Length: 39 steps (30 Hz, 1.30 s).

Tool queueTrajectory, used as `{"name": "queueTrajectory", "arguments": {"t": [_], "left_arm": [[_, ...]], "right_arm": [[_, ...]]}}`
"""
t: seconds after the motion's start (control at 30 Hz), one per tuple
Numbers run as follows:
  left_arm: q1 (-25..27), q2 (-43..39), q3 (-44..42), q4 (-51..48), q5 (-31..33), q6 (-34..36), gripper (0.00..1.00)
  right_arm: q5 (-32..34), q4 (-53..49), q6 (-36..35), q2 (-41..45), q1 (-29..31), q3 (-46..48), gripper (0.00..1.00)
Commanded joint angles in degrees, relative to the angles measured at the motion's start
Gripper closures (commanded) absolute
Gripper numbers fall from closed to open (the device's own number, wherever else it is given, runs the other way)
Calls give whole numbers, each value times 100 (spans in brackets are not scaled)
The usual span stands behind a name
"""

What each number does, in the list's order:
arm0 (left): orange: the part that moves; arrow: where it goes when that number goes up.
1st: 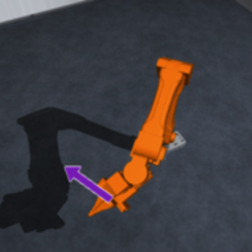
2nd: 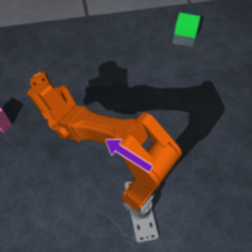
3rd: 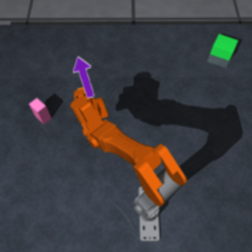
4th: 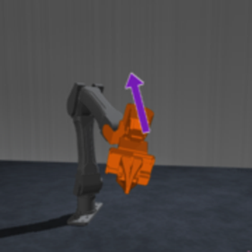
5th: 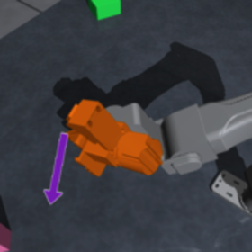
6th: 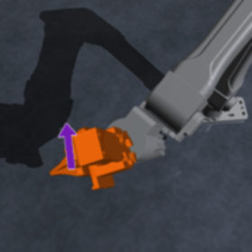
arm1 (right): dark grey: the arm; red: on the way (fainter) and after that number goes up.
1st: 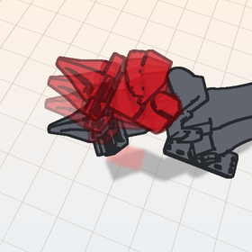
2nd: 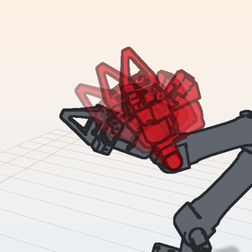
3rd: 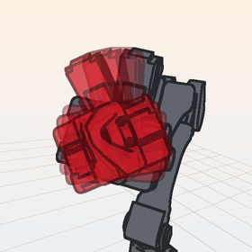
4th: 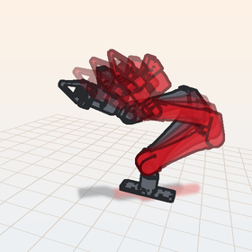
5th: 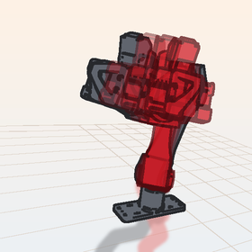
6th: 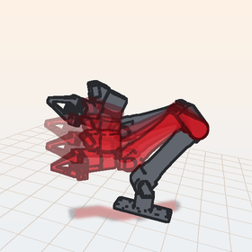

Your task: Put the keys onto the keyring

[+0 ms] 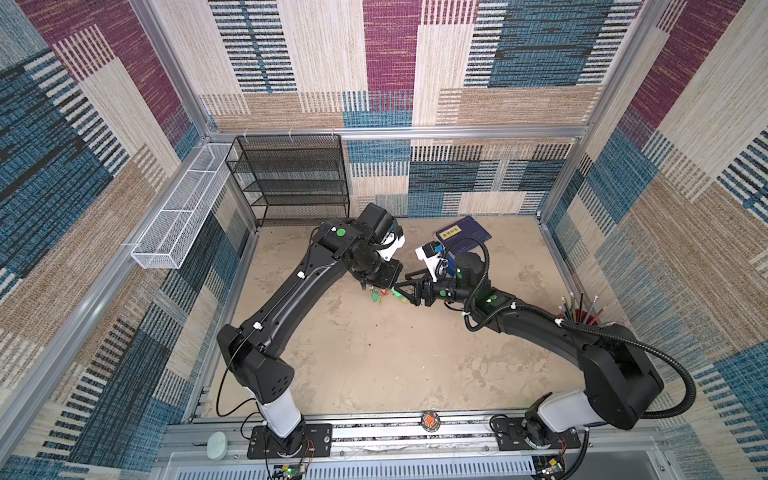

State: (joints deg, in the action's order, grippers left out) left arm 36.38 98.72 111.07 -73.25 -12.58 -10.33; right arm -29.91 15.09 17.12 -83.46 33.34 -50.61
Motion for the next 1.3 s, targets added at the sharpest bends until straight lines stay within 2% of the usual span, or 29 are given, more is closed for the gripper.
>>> {"name": "queueTrajectory", "arguments": {"t": [0.0, 0.2, 0.4, 0.63, 0.77, 0.9, 1.1, 1.17, 1.27], "left_arm": [[-125, 25, -95, -323, -324, 7, 100], [-289, 116, -242, -17, -532, -110, 100], [-293, 175, -402, 156, -1063, -160, 100], [-397, 207, -1090, 940, -1743, -414, 100], [-706, 461, -1477, 1493, -2185, -670, 100], [-1241, 701, -1863, 2297, -2413, -1156, 100], [-1970, 1415, -2034, 3108, -2580, -1491, 100], [-2150, 1607, -1970, 3333, -2661, -1574, 95], [-2378, 1912, -1745, 3483, -2586, -1623, 77]], "right_arm": [[529, -10, 60, 251, -56, 110, 22], [-52, -13, 226, 873, -234, 567, 17], [-102, 50, 416, 1256, -663, 917, 13], [54, 47, 492, 1359, -850, 1087, 3], [185, -5, 503, 1435, -923, 1159, 0], [333, 1, 601, 1582, -1112, 1328, 0], [688, -132, 691, 1749, -1428, 1475, 0], [818, -246, 683, 1769, -1537, 1483, 0], [997, -321, 614, 1790, -1683, 1485, 0]]}}
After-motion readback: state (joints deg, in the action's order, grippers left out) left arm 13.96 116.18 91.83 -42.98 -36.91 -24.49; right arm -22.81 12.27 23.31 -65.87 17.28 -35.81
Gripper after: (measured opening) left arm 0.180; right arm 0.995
